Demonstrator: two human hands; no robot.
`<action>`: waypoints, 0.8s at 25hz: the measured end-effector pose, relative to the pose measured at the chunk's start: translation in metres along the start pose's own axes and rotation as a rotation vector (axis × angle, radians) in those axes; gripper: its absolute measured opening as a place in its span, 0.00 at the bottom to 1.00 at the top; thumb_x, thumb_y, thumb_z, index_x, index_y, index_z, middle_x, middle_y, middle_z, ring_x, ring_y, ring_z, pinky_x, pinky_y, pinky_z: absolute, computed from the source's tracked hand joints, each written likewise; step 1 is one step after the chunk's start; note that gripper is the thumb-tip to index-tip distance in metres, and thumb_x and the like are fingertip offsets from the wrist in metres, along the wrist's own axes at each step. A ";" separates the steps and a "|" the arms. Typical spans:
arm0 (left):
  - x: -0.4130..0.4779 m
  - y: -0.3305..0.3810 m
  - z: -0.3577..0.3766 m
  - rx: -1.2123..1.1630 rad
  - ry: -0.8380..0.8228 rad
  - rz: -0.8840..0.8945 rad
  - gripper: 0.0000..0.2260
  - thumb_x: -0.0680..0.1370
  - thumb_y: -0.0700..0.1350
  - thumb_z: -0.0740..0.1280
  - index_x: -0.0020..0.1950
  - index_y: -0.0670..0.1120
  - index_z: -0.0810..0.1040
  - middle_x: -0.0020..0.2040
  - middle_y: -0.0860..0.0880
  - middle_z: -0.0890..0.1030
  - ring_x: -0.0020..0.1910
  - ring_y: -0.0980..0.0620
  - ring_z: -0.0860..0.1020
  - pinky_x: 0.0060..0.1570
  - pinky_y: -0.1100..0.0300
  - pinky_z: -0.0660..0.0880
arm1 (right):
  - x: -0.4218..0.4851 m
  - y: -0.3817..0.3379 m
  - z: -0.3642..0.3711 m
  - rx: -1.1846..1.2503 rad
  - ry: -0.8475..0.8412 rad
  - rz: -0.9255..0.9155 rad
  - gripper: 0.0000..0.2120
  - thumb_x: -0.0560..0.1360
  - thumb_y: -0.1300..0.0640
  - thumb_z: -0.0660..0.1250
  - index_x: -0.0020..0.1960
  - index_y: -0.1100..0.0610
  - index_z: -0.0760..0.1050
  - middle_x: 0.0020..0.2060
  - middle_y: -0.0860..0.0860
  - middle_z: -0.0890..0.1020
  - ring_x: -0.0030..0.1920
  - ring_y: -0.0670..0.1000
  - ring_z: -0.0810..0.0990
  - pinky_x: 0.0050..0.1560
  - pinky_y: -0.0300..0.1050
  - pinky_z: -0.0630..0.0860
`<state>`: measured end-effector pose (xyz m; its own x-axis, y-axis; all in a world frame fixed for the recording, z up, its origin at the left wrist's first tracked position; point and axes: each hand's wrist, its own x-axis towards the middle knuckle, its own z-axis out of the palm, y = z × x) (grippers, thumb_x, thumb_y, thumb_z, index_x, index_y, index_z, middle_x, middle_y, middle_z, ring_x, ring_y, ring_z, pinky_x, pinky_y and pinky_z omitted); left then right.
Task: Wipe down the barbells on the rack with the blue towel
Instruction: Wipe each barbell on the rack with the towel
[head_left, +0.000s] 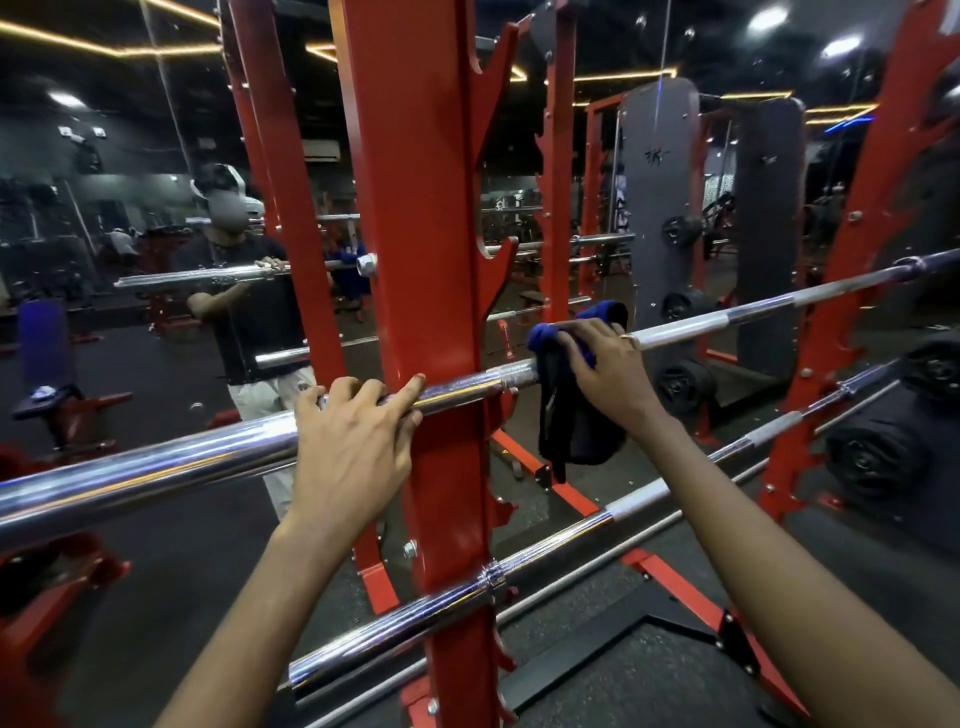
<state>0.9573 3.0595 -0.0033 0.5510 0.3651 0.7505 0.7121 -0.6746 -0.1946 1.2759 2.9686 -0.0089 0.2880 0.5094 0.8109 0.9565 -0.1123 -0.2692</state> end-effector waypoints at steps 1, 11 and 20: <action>0.000 0.000 0.000 0.005 -0.003 0.002 0.20 0.80 0.56 0.58 0.70 0.55 0.77 0.45 0.51 0.82 0.51 0.44 0.77 0.56 0.44 0.67 | 0.010 0.002 -0.001 0.075 0.047 0.090 0.14 0.79 0.46 0.62 0.62 0.50 0.76 0.55 0.49 0.81 0.55 0.57 0.79 0.59 0.56 0.75; 0.010 0.043 0.008 -0.202 -0.041 0.037 0.23 0.81 0.57 0.56 0.71 0.49 0.76 0.66 0.44 0.80 0.64 0.40 0.77 0.69 0.43 0.65 | 0.030 -0.007 -0.002 -0.195 0.084 0.230 0.26 0.84 0.40 0.57 0.43 0.58 0.81 0.45 0.56 0.82 0.48 0.63 0.80 0.53 0.56 0.72; 0.033 0.089 0.036 -0.136 -0.163 0.057 0.29 0.82 0.63 0.50 0.79 0.52 0.64 0.75 0.49 0.71 0.69 0.41 0.71 0.68 0.38 0.61 | 0.015 0.043 0.000 -0.157 0.115 -0.103 0.17 0.79 0.41 0.62 0.49 0.54 0.79 0.43 0.49 0.79 0.47 0.55 0.77 0.51 0.52 0.71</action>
<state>1.0543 3.0350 -0.0189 0.6596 0.4152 0.6265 0.6183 -0.7737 -0.1383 1.3210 2.9710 -0.0084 0.1835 0.4251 0.8864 0.9739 -0.2013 -0.1051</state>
